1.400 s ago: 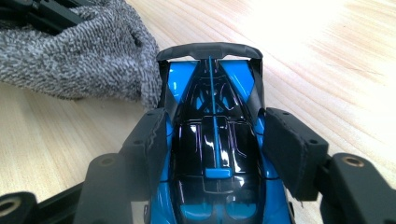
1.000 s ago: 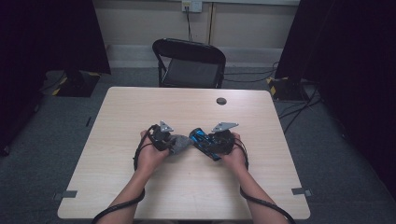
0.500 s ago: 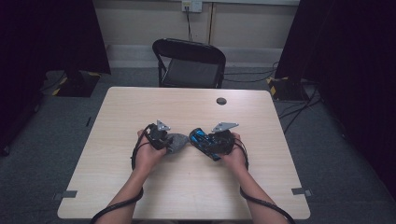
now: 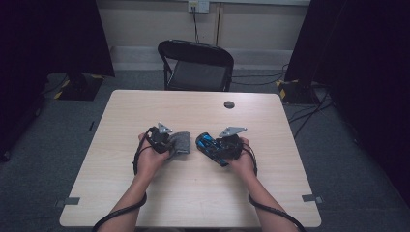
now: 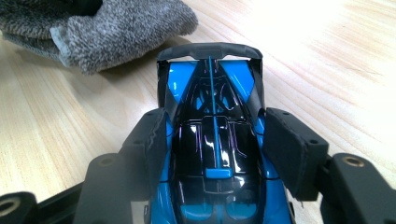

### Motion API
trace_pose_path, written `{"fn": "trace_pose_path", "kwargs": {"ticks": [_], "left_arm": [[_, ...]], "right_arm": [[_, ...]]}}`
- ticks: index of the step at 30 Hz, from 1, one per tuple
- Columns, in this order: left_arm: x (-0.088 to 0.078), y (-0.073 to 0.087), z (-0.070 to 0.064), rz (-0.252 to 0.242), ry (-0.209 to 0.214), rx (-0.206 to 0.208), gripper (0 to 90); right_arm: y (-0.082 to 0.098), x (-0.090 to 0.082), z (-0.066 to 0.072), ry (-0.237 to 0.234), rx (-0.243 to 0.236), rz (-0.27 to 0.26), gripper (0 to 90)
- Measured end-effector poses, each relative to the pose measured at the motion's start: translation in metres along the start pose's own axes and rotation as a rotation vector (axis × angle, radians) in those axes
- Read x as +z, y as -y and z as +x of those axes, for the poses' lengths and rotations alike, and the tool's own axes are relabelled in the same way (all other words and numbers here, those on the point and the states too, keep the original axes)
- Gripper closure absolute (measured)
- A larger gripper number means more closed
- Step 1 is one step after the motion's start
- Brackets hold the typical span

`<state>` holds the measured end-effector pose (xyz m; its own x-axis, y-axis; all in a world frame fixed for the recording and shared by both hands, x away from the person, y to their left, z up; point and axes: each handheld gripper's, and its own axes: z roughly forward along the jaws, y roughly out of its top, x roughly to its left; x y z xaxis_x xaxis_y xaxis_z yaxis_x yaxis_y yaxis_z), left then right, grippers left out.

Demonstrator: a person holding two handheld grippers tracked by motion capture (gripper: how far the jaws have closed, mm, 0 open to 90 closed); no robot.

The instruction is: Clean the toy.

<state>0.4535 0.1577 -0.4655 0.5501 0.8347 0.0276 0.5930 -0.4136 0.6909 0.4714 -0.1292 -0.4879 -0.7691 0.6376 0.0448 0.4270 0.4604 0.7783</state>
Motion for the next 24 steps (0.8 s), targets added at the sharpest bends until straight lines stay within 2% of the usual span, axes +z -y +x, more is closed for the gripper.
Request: {"fn": "trace_pose_path", "kwargs": {"ticks": [4, 7, 12, 16, 18, 20, 21, 24], "left_arm": [[-0.006, 0.003, 0.004, -0.011, -0.001, -0.017, 81.3], [-0.012, 0.005, 0.006, -0.018, -0.001, -0.008, 81.3], [-0.021, 0.008, 0.002, -0.023, 0.036, 0.003, 81.3], [-0.024, 0.011, -0.01, -0.032, 0.075, 0.027, 81.3], [-0.025, 0.01, -0.017, -0.038, 0.089, 0.053, 81.2], [-0.026, 0.01, -0.024, -0.041, 0.116, 0.057, 81.2], [-0.027, 0.009, -0.028, -0.042, 0.117, 0.077, 81.3], [-0.029, 0.009, -0.04, -0.042, 0.139, 0.102, 81.2]], "right_arm": [[0.0, 0.0, 0.0, 0.0, 0.0, -0.001, 40.5], [0.0, 0.0, 0.0, -0.001, -0.001, 0.002, 40.6], [-0.001, 0.0, 0.0, -0.001, 0.001, 0.006, 40.5], [-0.001, 0.0, 0.0, -0.001, 0.003, 0.008, 40.5], [-0.001, 0.0, 0.0, 0.0, 0.003, 0.007, 40.6], [-0.001, 0.0, 0.0, 0.0, 0.003, 0.007, 40.6], [-0.001, 0.0, 0.0, 0.0, 0.003, 0.007, 40.6], [-0.001, 0.0, 0.0, -0.001, 0.004, 0.01, 40.6]]}}
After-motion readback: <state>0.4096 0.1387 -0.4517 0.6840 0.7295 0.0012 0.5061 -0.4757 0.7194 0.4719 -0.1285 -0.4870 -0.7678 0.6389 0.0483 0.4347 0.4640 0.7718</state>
